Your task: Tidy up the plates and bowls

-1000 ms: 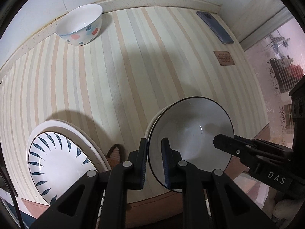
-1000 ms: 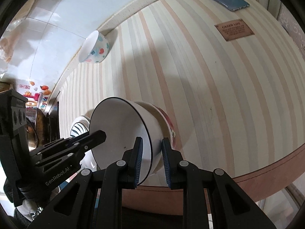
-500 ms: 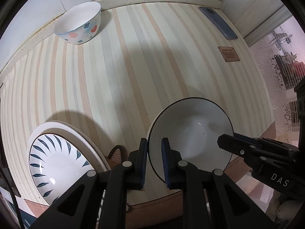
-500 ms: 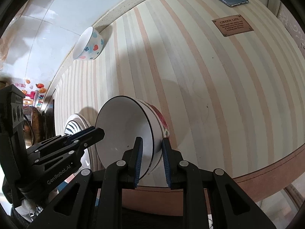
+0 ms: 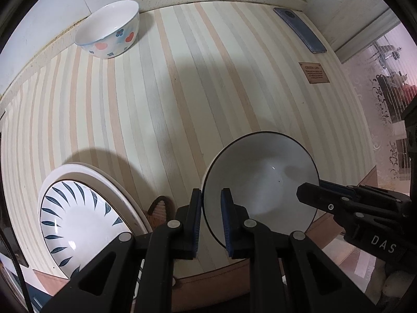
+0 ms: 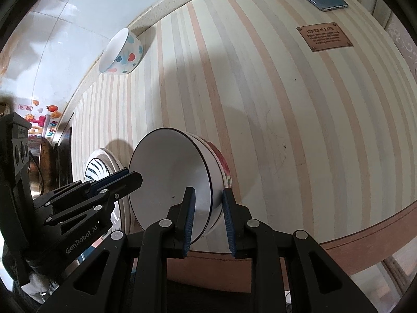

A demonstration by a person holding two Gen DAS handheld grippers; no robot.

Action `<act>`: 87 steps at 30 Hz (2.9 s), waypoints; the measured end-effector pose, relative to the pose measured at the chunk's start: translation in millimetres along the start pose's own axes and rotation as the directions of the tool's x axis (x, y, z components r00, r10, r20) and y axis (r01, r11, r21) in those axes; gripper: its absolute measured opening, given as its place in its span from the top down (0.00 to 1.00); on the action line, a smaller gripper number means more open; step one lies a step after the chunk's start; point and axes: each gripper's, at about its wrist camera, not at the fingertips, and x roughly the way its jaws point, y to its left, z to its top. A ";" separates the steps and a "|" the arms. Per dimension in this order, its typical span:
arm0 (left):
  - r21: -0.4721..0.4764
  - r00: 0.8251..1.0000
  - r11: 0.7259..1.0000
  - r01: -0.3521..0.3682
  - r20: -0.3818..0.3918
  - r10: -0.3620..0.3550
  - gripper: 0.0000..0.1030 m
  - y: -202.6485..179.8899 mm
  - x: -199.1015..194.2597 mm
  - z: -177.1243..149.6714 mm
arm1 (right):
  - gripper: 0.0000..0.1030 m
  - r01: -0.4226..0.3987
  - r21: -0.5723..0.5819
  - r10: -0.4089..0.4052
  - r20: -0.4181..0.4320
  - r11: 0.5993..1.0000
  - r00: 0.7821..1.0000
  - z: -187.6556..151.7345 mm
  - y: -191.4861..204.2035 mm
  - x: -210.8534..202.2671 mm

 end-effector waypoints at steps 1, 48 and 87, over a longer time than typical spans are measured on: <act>-0.003 1.000 1.000 0.002 -0.002 -0.002 0.87 0.9 -1.7 0.0 | 0.76 -0.004 0.004 0.004 -0.006 1.000 1.000 0.6 -0.6 0.0; -0.397 0.978 0.912 0.105 0.208 -0.022 0.83 198.1 -14.1 165.8 | 0.86 -0.010 -0.210 0.026 0.071 0.978 0.997 246.1 177.2 100.5; -0.048 0.982 0.983 0.175 0.075 -0.171 0.83 10.5 -53.1 -1.7 | 0.86 0.027 -0.034 -0.023 0.117 0.999 0.993 -17.6 14.6 -54.3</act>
